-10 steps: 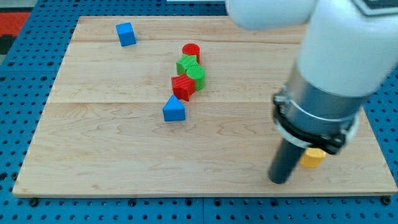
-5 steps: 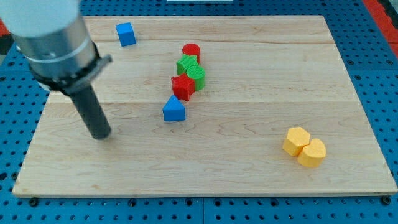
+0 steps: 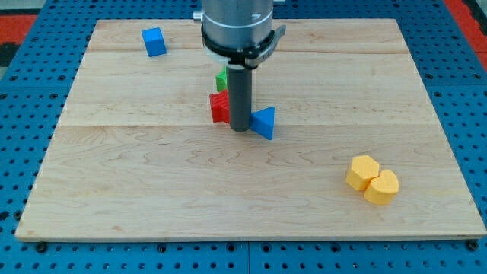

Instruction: Move the blue triangle closer to the yellow hexagon

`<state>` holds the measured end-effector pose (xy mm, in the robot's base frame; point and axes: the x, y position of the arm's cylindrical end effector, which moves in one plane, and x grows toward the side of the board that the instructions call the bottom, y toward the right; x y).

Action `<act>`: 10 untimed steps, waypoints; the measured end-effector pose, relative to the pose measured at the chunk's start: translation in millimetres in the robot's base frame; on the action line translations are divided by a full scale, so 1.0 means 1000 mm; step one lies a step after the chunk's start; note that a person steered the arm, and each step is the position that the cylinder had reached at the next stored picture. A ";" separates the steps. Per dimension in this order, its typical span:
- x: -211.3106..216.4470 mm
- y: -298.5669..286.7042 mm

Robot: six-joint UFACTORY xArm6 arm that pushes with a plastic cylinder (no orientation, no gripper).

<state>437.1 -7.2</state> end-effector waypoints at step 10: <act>0.026 0.169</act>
